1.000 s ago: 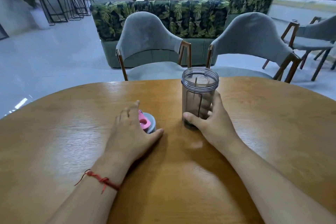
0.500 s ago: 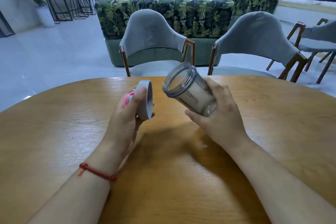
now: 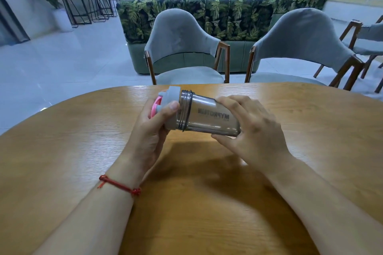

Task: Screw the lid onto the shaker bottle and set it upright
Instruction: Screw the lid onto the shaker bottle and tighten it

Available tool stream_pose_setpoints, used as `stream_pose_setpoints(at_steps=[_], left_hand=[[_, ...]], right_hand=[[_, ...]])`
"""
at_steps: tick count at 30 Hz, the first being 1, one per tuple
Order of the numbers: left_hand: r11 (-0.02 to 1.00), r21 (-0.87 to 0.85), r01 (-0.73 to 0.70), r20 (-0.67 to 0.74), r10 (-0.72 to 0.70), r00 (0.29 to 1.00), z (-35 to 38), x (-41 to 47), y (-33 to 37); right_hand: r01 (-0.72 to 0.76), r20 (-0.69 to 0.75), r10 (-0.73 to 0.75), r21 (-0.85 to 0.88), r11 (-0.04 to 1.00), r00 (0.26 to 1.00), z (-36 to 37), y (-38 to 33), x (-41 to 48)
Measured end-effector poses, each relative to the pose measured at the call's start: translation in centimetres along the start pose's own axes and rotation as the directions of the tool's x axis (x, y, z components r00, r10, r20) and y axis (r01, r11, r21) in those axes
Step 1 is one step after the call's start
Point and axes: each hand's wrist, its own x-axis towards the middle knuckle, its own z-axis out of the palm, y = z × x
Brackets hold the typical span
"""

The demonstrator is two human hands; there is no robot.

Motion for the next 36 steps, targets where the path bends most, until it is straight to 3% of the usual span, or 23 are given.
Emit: stream_pose_setpoints(at_steps=[8,22,25,28,30,32,34,36], left_hand=[[0.998,0.061,0.029,-0.001,-0.029,1.0,0.3,-0.2,-0.1],[0.99,-0.05,0.134,-0.124,-0.139,0.982,1.7,-0.5,0.3],[0.991,-0.043,0.125,-0.09,-0.129,0.988,1.3,-0.7,0.4],[0.998,-0.011,0.06,0.023,-0.06,0.998,0.2,-0.5,0.5],[0.998,-0.007,0.057,0.078,-0.057,0.995,-0.3,-0.4,0.6],[0.999,-0.022,0.049,0.125,-0.046,0.991,-0.9,-0.4,0.7],[0.998,-0.051,0.044,0.164,-0.035,0.986,-1.0,-0.7,0.9],[0.996,-0.075,0.043,0.164,-0.03,0.986,-0.9,-0.7,1.1]], right_hand=[[0.025,0.022,-0.024,-0.018,1.0,0.999,0.1,-0.1,0.0],[0.028,0.002,-0.028,-0.094,0.995,1.0,0.1,-0.8,0.1],[0.029,0.043,-0.028,-0.025,0.999,0.999,0.0,-0.7,0.1],[-0.114,0.157,0.083,0.199,0.973,0.984,-0.9,-0.7,0.0],[-0.313,0.353,0.165,0.417,0.853,0.921,-1.6,-0.8,0.2],[-0.513,0.572,0.122,0.594,0.62,0.811,-2.1,-0.7,0.7],[-0.688,0.724,0.04,0.635,0.352,0.689,-2.2,-0.5,1.0],[-0.778,0.797,0.006,0.589,0.22,0.604,-2.2,-0.7,1.1]])
